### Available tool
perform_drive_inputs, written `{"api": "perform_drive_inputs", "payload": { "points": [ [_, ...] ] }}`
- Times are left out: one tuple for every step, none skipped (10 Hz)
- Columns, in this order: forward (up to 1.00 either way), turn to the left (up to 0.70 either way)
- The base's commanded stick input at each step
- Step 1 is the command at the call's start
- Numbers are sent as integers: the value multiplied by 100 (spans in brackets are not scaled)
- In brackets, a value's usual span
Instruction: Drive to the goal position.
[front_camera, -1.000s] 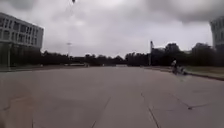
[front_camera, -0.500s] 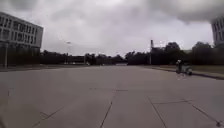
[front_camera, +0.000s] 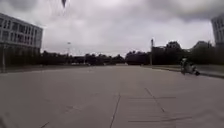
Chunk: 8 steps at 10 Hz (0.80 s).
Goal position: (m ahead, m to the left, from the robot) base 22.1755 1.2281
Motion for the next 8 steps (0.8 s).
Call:
{"api": "perform_drive_inputs", "payload": {
  "points": [
    [100, -5],
    [100, -5],
    [100, -5],
    [100, -5],
    [100, -1],
    [100, 10],
    [100, -1],
    [100, -3]
  ]
}}
